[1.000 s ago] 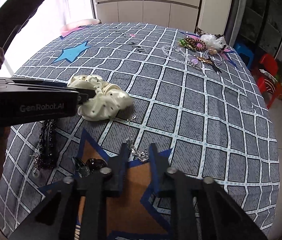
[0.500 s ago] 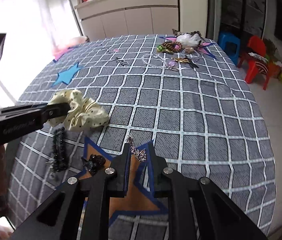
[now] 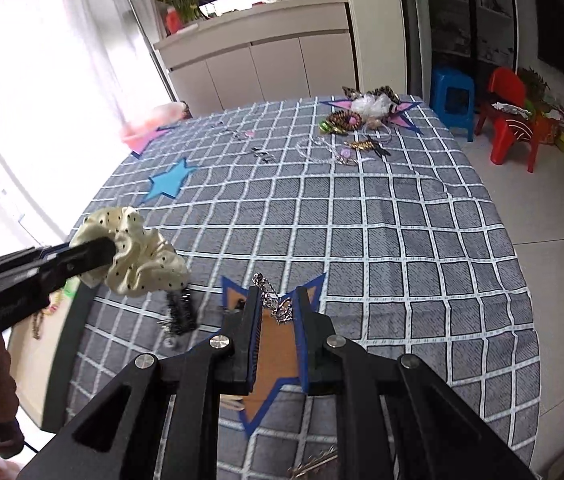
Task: Organize jewelry
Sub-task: 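Carry the scrunchie and silver charm into the white tray and open both tools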
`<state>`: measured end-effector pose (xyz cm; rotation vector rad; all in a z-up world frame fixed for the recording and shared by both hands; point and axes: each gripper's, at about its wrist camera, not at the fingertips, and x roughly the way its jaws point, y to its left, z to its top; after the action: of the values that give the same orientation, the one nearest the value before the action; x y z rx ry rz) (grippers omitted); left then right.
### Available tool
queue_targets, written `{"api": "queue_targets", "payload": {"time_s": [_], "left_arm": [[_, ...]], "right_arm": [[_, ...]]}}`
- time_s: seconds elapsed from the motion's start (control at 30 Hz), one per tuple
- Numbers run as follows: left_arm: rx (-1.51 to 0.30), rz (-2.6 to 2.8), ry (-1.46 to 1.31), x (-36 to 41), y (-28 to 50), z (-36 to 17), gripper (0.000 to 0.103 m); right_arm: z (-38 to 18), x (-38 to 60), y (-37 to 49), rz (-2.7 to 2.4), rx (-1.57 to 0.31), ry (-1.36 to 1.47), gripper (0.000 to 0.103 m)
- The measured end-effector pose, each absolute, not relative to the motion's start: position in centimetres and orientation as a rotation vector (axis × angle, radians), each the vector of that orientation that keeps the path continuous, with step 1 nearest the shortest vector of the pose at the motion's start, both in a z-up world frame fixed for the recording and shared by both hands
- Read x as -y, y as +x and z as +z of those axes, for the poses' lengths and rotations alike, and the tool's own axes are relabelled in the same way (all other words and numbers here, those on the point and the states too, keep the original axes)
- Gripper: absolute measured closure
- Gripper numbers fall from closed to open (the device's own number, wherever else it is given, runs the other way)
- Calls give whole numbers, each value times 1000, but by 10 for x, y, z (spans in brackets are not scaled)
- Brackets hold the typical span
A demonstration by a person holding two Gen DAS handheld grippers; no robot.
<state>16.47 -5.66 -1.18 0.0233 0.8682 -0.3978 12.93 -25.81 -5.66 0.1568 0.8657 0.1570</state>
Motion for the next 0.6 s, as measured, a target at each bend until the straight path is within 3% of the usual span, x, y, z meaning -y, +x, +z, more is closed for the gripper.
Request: {"api": "queue_targets", "payload": {"time_s": [0.6], "left_arm": [[-814, -304, -14, -46, 84, 9, 78]], "right_arm": [[-9, 193, 82, 267, -835, 145, 86]]}}
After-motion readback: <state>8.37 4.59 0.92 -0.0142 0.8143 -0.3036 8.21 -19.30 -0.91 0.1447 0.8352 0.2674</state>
